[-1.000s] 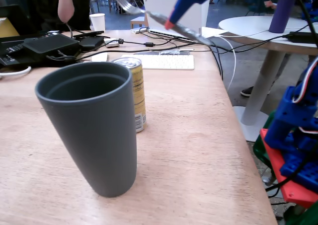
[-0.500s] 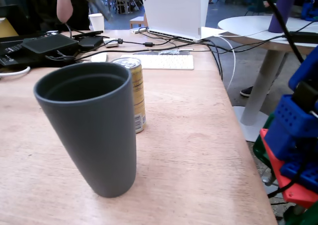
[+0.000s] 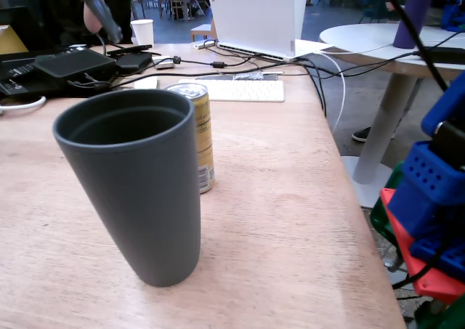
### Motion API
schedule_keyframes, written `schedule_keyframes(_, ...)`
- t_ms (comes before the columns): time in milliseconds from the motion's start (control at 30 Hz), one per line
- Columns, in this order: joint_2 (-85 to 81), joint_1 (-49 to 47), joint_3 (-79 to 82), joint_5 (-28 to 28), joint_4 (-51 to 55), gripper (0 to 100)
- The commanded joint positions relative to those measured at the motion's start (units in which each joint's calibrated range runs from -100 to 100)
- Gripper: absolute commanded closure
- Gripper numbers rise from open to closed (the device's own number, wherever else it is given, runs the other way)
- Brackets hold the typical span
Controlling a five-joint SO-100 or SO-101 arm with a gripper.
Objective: Grab the fork and place it in gray glass
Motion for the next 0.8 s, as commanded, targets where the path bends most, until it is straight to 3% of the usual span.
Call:
schedule_keyframes(0, -9.0, -2.6, 9.4, -0.3, -6.3, 100)
schedule_keyframes(133, -11.0, -8.2, 17.3, -0.4, -14.1, 100)
schedule_keyframes(533, -10.9, -0.2, 30.4, -2.4, -24.2, 100)
schedule_keyframes(767, -10.3, -2.1, 32.5, -4.1, -25.6, 100)
